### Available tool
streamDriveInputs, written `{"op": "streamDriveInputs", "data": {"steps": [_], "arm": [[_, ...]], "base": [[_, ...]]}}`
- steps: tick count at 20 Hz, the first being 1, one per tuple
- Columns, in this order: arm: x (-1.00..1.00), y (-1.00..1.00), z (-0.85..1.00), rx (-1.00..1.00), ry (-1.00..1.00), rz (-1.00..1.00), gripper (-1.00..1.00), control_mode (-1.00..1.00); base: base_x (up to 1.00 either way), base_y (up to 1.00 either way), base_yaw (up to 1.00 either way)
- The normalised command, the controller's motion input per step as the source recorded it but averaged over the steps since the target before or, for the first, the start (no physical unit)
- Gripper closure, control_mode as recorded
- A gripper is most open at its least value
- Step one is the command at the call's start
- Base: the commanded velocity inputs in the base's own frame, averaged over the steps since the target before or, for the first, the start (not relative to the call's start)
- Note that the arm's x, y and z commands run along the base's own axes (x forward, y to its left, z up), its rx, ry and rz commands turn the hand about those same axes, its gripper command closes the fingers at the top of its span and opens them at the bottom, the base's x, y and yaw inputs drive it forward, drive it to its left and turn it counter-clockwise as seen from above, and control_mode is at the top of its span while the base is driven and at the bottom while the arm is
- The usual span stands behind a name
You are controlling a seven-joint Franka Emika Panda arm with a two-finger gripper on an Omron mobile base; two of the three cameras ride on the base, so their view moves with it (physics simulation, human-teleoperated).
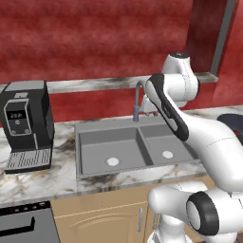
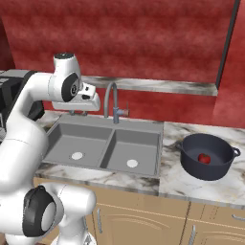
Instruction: Dump the tomato from the pot into the sink. Then turn on the water and wash the tomato. Then turn off the water and put the tomato back in the pot.
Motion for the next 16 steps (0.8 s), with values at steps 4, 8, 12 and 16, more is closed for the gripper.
{"op": "streamDriveInputs", "data": {"steps": [4, 8, 12, 16], "arm": [[0.03, -0.03, 0.0, 0.0, 0.0, 0.0, -1.0, -1.0], [-0.06, -0.28, 0.05, 0.0, -0.02, -0.03, -1.0, -1.0], [-0.13, -0.38, 0.24, 0.0, -0.01, -0.08, -1.0, -1.0], [0.0, -0.5, 0.26, 0.0, -0.02, -0.12, -1.0, -1.0]], "base": [[0.0, 0.0, 0.0], [0.0, 0.0, 0.0], [0.0, 0.0, 0.0], [0.0, 0.0, 0.0]]}}
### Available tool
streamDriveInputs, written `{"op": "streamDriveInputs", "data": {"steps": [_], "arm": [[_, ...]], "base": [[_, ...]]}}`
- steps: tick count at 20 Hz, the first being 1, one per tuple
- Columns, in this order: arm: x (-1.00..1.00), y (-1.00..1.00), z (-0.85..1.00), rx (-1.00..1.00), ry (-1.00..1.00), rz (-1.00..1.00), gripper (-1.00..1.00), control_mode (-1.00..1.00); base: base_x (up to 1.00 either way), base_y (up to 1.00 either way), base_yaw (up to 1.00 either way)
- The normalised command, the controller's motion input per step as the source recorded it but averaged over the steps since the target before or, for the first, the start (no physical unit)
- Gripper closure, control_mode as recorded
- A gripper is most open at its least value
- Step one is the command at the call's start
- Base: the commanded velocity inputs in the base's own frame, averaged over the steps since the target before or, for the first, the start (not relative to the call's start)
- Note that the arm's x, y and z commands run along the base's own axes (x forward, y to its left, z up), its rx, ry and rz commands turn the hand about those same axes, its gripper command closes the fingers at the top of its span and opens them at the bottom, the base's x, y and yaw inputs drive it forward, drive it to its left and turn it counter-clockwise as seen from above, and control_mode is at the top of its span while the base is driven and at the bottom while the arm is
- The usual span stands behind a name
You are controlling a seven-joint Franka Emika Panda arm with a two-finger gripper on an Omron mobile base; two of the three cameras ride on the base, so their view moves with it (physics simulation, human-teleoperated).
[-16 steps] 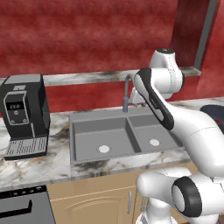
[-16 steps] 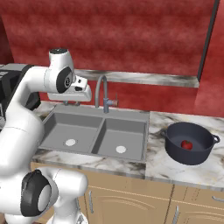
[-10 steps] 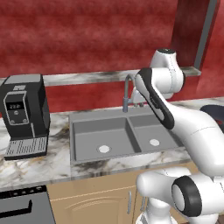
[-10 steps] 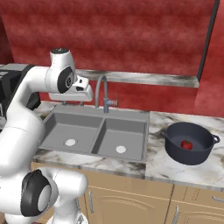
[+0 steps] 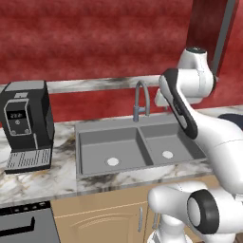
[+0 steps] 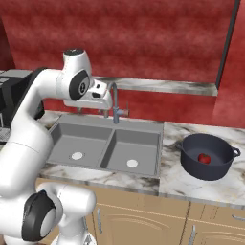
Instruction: Dump the tomato from the pot into the sink. Then turn on the water and wash the tomato. Then turn off the water and put the tomato back in the pot.
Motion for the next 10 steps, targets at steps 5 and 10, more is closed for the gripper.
{"op": "streamDriveInputs", "data": {"steps": [5, 10], "arm": [[0.0, -0.86, 0.03, 0.0, 0.0, -0.24, -1.0, -1.0], [0.0, -1.0, 0.0, 0.0, 0.02, -0.32, -1.0, -1.0]], "base": [[0.0, 0.0, 0.0], [0.0, 0.0, 0.0]]}}
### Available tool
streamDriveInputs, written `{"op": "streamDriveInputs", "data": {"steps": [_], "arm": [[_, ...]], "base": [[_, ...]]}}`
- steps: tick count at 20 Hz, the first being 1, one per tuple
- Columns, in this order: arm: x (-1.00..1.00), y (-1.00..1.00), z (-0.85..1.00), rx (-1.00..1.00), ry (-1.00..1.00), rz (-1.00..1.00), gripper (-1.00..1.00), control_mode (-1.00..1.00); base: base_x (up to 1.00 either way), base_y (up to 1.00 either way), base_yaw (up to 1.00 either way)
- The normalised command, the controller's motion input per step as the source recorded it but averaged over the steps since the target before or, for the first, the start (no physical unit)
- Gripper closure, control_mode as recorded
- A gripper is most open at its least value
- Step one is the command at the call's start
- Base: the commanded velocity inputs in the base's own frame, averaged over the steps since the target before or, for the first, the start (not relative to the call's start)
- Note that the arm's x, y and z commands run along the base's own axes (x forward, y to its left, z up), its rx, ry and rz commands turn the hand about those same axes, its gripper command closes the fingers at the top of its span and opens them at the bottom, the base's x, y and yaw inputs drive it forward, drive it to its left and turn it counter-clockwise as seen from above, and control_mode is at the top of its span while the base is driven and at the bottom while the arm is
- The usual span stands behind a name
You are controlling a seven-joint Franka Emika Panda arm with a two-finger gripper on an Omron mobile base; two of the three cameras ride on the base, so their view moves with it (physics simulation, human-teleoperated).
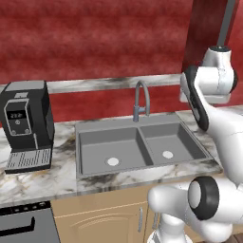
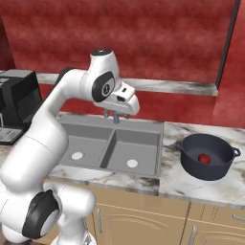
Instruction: Dump the tomato from the pot into the sink. Then turn on the water and wash the tomato. Then turn off the water and put the tomato back in the pot.
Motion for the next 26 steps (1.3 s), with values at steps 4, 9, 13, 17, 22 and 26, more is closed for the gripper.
{"op": "streamDriveInputs", "data": {"steps": [4, 9, 13, 17, 22, 26], "arm": [[0.0, -1.0, 0.0, 0.0, 0.03, -0.31, -1.0, -1.0], [0.06, -1.0, 0.0, 0.0, 0.01, -0.24, -1.0, -1.0], [0.01, -1.0, 0.0, 0.02, 0.0, -0.2, -1.0, -1.0], [0.0, -0.99, -0.01, 0.1, 0.0, -0.19, -1.0, -1.0], [0.0, -0.98, -0.22, 0.14, 0.0, -0.16, -1.0, -1.0], [0.0, -0.7, -0.16, 0.17, 0.0, -0.02, -1.0, -1.0]], "base": [[0.0, 0.0, 0.0], [0.0, 0.0, 0.0], [0.0, 0.0, 0.0], [0.0, 0.0, 0.0], [0.0, 0.0, 0.0], [0.0, 0.0, 0.0]]}}
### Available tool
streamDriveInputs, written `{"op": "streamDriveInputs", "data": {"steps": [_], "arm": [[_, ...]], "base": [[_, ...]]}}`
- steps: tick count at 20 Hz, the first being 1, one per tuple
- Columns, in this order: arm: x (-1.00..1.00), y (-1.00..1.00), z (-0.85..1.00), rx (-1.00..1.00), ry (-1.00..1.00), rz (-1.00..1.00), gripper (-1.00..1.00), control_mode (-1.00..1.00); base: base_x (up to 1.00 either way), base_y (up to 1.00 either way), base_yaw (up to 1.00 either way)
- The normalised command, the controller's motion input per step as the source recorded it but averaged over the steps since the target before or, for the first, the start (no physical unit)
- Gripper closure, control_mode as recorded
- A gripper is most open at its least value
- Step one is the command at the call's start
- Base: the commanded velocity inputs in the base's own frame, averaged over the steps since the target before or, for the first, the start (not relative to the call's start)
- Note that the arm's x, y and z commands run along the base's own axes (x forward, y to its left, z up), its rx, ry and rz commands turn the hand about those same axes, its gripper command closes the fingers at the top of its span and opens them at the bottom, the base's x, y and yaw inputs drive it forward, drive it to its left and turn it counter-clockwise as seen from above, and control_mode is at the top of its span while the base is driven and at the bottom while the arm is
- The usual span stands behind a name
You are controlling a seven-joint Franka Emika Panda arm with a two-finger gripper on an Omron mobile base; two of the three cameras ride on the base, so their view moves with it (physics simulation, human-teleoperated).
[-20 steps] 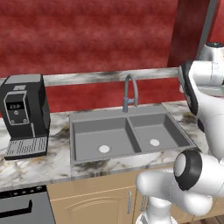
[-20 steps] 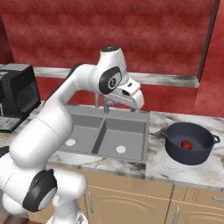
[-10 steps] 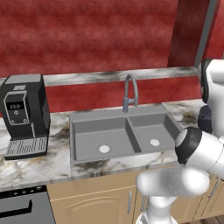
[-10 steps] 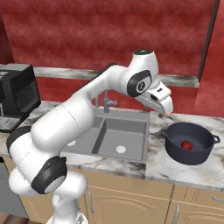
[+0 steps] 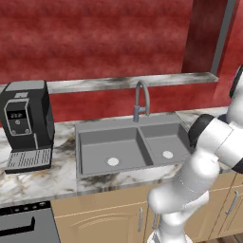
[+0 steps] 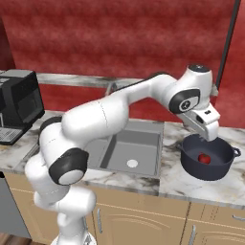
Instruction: Dump the tomato from the pot into the sink. Then turn on the water and wash the tomato. Then turn off the water and put the tomato back in the pot.
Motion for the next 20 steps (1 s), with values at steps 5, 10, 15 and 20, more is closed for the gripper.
{"op": "streamDriveInputs", "data": {"steps": [5, 10, 15, 20], "arm": [[0.13, -0.43, -0.19, 0.1, 0.0, 0.0, -1.0, -1.0], [0.34, -0.27, -0.33, 0.0, 0.0, 0.0, -1.0, -1.0], [0.24, -0.07, -0.24, 0.0, 0.0, 0.04, -1.0, -1.0], [0.31, 0.0, -0.16, 0.0, 0.0, 0.1, -1.0, -1.0]], "base": [[0.0, 0.0, 0.0], [0.0, 0.0, 0.0], [0.0, 0.0, 0.0], [0.0, 0.0, 0.0]]}}
